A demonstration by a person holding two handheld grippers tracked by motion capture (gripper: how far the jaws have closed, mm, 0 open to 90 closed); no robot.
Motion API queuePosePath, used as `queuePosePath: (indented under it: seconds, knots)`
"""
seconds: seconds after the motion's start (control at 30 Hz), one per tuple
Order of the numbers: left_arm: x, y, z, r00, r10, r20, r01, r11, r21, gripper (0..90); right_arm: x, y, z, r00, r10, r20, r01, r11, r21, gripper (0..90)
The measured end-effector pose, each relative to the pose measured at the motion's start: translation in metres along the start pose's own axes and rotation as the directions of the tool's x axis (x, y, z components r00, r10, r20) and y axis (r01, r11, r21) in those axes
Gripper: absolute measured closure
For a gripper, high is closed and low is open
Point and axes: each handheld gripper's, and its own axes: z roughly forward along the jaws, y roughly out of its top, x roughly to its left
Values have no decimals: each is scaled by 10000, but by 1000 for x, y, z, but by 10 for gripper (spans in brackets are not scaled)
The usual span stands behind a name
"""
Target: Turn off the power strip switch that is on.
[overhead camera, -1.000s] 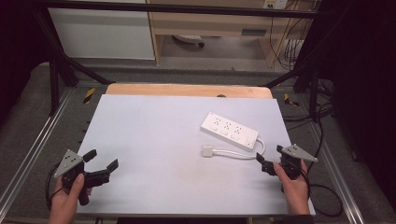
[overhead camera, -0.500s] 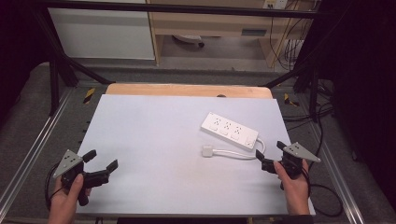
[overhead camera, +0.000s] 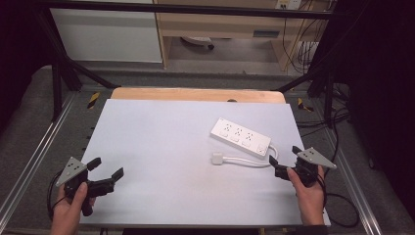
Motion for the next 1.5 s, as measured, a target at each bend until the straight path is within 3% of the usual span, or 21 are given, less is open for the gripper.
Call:
queuePosePath:
  seconds: [0.5, 0.83, 1.1, 1.13, 1.3, 1.5]
  knots:
    - [2, -2, 0, 10000, -7, -98, 8, 10000, 91, 53, 3, 36, 16, 9999, 87, 140, -85, 9999, -108, 39]
    - [2, -2, 2, 9999, 16, -119, -15, 9999, 127, 53, -3, 51, 23, 9994, 113, 337, -109, 9999, -121, 67]
    - [2, -3, 2, 9999, -12, -147, 14, 9999, 135, 54, 0, 58, 32, 9999, -145, 54, 145, 9999, -62, 204]
    - [2, -3, 2, 9999, -18, -146, 20, 9999, 136, 54, 1, 59, 32, 9998, -193, 61, 194, 9998, -78, 276]
    - [2, -3, 3, 9999, -49, -150, 51, 9999, 130, 54, 3, 62, 36, 9995, -298, 66, 299, 9995, -125, 387]
    - [2, -3, 3, 9999, -49, -154, 51, 9999, 109, 55, 5, 65, 42, 9987, -474, 202, 478, 9986, -226, 608]
